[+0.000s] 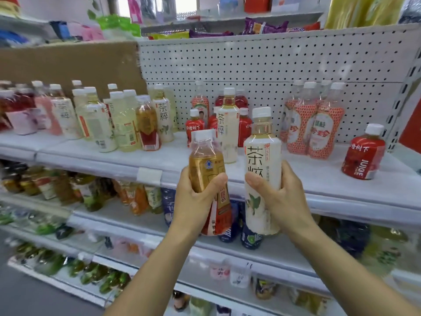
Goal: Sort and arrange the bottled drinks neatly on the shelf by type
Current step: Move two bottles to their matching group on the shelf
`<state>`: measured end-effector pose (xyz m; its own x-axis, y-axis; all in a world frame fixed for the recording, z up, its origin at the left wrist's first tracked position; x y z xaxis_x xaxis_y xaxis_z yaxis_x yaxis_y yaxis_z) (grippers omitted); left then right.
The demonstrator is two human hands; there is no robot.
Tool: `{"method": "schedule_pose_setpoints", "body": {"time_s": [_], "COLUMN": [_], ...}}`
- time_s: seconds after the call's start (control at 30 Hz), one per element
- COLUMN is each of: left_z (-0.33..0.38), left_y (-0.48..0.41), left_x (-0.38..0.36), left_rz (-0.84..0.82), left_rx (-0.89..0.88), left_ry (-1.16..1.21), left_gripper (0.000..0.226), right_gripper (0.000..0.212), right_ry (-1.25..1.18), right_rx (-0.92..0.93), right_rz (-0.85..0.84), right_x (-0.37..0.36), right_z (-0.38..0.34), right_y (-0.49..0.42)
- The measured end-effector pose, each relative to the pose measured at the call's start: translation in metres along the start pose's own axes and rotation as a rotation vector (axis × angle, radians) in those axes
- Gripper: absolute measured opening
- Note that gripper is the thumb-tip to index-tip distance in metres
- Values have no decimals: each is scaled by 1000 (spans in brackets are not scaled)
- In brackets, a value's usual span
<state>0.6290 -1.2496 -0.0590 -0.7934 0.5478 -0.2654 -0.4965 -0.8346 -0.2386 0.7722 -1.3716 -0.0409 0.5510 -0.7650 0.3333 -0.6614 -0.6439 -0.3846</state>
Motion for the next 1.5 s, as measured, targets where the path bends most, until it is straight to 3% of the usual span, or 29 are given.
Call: {"method": "schedule_pose_setpoints", "body": {"time_s": [0.3, 0.53, 0.7, 0.97, 1.13, 1.33, 1.5], "left_z": [32, 67, 86, 98, 96, 96, 98], "left_y": [-8, -28, -49, -107, -158, -225, -273], "left_x": [149, 297, 376, 449, 485, 526, 558], "left_rz": [75, 88, 109, 86, 81, 65, 57], "left_rx": [-21, 27, 27, 33, 29, 54, 63], "left_ry": [-6, -60, -49, -14, -35, -39, -37], "left_gripper": [40, 55, 48, 39, 60, 50, 40], "right_gripper": [50, 35, 36, 37, 59, 39, 42], "right_ry": [-33, -76, -89, -94, -124, -157, -153], "right_rx": [17, -6, -17, -2, 19, 45, 58], "right_rz": [-84, -68, -72, -101, -77, -63, -16], "right_x": [-147, -284, -363, -449, -494, -553, -591], "right_z": [-56, -105, -131, -160, -166, -179, -191], "right_y": [15, 26, 24, -11, -48, -102, -135]}}
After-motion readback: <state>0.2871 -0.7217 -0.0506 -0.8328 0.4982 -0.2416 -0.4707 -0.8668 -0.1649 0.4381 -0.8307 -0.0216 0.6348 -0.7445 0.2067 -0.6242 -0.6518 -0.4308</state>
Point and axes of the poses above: each hand's wrist, its own y-axis away from the middle knuckle, its own x-axis out of the back of the hand, z = x × y, the point moved 7 cm from there along -y, towards the middle knuckle, and after that the axes turned 14 degrees about y, right-handed, at the moved point
